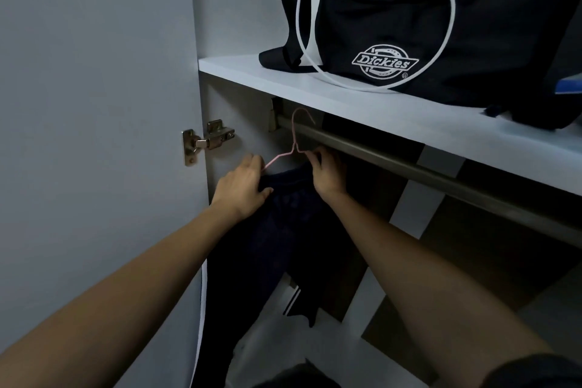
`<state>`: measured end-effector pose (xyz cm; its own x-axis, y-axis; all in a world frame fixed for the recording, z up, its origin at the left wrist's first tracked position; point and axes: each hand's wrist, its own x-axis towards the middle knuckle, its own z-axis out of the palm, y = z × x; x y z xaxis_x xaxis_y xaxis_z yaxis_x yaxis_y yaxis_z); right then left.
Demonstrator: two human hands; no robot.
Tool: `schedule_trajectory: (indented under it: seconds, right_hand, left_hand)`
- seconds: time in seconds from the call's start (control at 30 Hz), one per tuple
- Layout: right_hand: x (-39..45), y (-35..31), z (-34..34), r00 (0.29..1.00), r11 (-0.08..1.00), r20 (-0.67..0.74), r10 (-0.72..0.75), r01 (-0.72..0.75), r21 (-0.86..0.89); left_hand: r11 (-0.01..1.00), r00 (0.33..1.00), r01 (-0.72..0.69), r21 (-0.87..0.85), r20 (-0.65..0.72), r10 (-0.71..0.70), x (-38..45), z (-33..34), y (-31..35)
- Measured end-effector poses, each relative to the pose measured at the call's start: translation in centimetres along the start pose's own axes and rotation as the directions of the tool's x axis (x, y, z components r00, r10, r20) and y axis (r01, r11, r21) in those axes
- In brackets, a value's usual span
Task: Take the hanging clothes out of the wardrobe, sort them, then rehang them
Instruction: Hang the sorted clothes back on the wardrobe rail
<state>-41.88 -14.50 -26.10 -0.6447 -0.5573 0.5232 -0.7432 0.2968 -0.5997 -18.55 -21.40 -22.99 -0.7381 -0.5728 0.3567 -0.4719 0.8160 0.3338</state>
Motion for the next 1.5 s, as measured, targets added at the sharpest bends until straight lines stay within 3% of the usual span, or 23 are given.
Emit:
schedule_trajectory:
  seconds: [0.17, 0.3, 0.43, 0.67, 0.83, 1.0, 1.2, 1.5]
  right_hand:
    - [-0.9, 1.3, 0.6, 0.998, 0.999, 0.061, 0.022, -0.019, -0.051]
    - [-1.3, 1.0, 1.5, 0.997, 0.999, 0.061, 0.051, -0.051, 0.000]
    - [-1.8, -0.4, 2.5, 0.995, 0.997, 0.074, 0.072, -0.074, 0.019]
    - [-4.6, -3.1, 4.1, 0.991, 0.998, 0.124, -0.045, 0.038, 0.054]
    - [-3.8, -2.4, 4.5, 0.970, 0.995, 0.227, -0.088, 0.096, -0.025]
    - [-1.6, -3.6, 5.4, 0.944, 0.995, 0.319, -0.085, 0.095, -0.018]
    - [-0.8, -4.1, 5.0, 0.931, 0.997, 0.359, -0.071, 0.067, 0.025]
    - [-7.5, -6.7, -0.3, 0.899, 1.000, 0.437, -0.017, 0.015, 0.008]
  left_hand:
    - [0.999, 0.999, -0.017, 0.046, 0.052, 0.014, -0.5, 1.5, -0.4]
    - [0.997, 0.998, -0.066, 0.031, 0.010, 0.065, -1.0, 2.3, -1.3]
    - [0.986, 0.994, -0.105, 0.132, 0.008, 0.105, -1.3, 2.8, -1.3]
    - [0.968, 0.997, -0.077, 0.240, 0.000, 0.079, -1.8, 3.6, -2.4]
    - [0.824, 0.984, -0.159, 0.543, 0.025, 0.174, -2.3, 4.0, -3.6]
    - [0.757, 0.982, -0.160, 0.634, 0.028, 0.185, -2.6, 4.3, -4.0]
    - [0.789, 0.991, -0.133, 0.599, 0.081, 0.105, -3.4, 3.7, -3.7]
    - [0.943, 0.993, -0.109, 0.315, 0.078, 0.089, -7.4, -0.7, -2.0]
